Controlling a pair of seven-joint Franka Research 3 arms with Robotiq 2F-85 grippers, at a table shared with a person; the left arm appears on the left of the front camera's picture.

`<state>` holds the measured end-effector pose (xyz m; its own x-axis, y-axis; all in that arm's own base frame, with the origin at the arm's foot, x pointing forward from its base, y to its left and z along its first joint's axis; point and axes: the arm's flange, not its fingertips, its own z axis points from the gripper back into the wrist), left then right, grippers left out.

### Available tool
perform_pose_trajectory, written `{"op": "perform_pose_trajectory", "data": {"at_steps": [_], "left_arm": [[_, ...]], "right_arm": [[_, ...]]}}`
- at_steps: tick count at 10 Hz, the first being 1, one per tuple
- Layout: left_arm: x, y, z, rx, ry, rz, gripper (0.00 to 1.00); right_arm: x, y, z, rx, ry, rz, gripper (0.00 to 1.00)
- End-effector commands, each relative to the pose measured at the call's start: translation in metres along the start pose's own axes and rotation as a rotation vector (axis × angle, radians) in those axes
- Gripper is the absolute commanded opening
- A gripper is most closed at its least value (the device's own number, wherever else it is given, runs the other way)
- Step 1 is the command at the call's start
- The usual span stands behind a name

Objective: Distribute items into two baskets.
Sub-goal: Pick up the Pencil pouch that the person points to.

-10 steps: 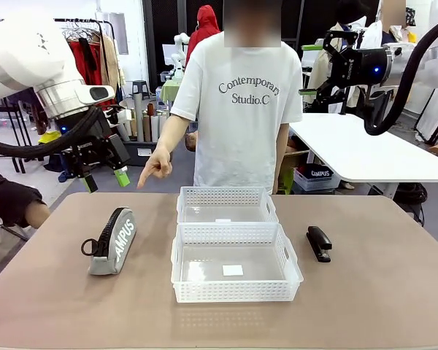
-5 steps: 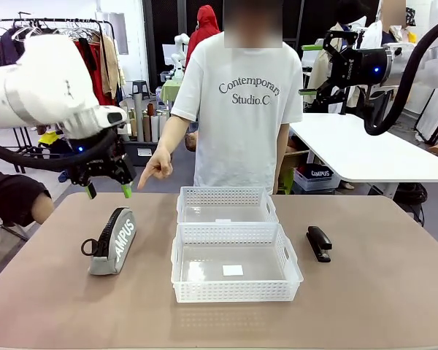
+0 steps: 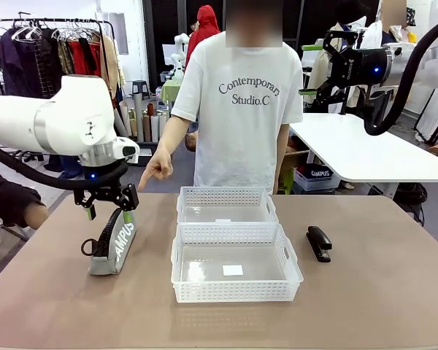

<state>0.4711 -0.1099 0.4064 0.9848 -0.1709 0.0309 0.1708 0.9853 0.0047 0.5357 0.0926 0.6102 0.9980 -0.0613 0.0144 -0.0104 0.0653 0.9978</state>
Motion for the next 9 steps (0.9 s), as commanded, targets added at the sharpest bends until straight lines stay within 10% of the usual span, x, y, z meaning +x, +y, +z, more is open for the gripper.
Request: {"op": "perform_pose_trajectory", "data": {"at_steps": [1,4,9], "left_arm": [[0.008,0.003,-0.008,-0.010,0.003,0.035,1.00],[0.013,0.010,-0.023,-0.034,0.040,0.069,1.00],[0.017,0.007,-0.015,-0.052,0.038,0.068,0.02]], "right_arm": [[0.000,0.001,0.000,0.001,-0.003,0.002,1.00],[0.000,0.001,0.000,0.001,-0.003,0.002,1.00],[0.000,0.001,0.000,0.001,-0.003,0.002,1.00]]}}
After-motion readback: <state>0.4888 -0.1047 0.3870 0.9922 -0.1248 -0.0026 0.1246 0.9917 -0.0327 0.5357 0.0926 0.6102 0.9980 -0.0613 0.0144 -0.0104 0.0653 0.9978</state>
